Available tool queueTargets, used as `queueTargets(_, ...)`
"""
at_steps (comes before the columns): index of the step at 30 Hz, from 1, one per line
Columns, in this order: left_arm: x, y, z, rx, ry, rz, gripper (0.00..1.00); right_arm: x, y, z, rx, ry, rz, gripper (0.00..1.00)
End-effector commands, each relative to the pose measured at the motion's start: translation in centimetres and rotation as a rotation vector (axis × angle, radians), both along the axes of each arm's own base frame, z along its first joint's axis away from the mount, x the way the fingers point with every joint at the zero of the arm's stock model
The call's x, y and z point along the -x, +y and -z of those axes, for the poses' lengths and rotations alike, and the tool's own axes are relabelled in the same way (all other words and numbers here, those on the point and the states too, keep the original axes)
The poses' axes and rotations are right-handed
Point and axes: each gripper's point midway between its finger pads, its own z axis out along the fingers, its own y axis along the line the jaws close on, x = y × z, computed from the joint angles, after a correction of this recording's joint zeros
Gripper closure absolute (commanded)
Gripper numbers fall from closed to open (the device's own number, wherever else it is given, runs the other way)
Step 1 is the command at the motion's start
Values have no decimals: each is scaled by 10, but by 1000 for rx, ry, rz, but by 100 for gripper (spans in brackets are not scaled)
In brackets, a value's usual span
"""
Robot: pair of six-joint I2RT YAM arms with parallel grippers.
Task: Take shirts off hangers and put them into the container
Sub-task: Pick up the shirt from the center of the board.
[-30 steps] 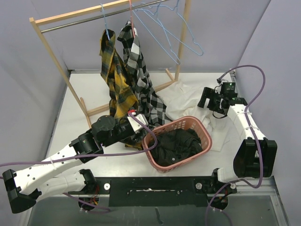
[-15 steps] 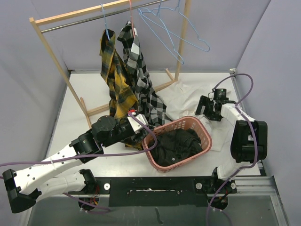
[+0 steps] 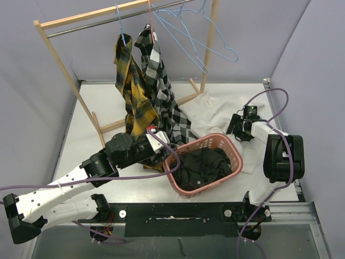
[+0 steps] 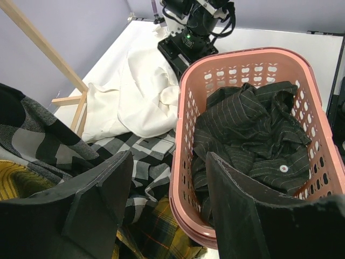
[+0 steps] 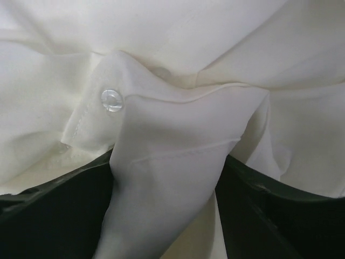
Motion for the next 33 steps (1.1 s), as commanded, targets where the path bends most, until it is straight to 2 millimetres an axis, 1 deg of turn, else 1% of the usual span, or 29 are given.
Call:
queueTargets(1, 4, -4, -26, 88, -33, 19, 46, -19, -6, -15, -2, -106, 16, 46)
queueTargets(2, 4, -4, -27, 90, -33, 20, 46, -20, -4, -16, -23, -114, 9, 57)
queueTargets(3, 4, -4, -27, 90, -33, 18, 46, -22, -3, -18, -45, -121, 3, 71)
queueTargets(4, 4, -4, -27, 90, -33, 18, 46, -24, -2, -22, -61, -129, -1, 81)
queueTargets(6, 4, -4, -27, 91, -34, 17, 46, -27, -1, -33, -67, -151, -3, 91)
queueTargets(9, 5, -5, -27, 91, -32, 21, 46, -28, -4, -69, -50, -229, 6, 98)
queueTargets(11, 6, -6, -27, 93, -30, 25, 46, -29, -6, -109, -28, -317, 6, 99)
queueTargets(13, 6, -6, -28, 94, -29, 27, 46, -27, -7, -155, 1, -405, -2, 100)
queueTargets(15, 7, -6, -28, 96, -28, 29, 46, -19, -7, -201, 44, -471, -4, 100)
queueTargets(17, 7, -6, -28, 96, -27, 30, 47, -11, -3, -251, 91, -552, -21, 100)
queueTargets(20, 7, -5, -29, 98, -29, 28, 47, 6, 2, -317, 160, -654, -33, 100)
queueTargets(22, 7, -5, -29, 97, -29, 29, 47, 17, 8, -358, 188, -714, -54, 100)
queueTargets(26, 7, -6, -27, 93, -27, 28, 47, 36, 21, -430, 229, -802, -113, 100)
queueTargets(27, 6, -6, -27, 90, -27, 27, 47, 42, 26, -451, 236, -838, -129, 100)
queueTargets(28, 5, -6, -26, 89, -27, 24, 47, 51, 29, -478, 242, -894, -140, 100)
queueTargets(30, 5, -7, -25, 86, -27, 23, 47, 64, 34, -514, 241, -968, -163, 100)
queueTargets(33, 4, -8, -23, 81, -24, 21, 47, 82, 38, -559, 228, -1068, -191, 100)
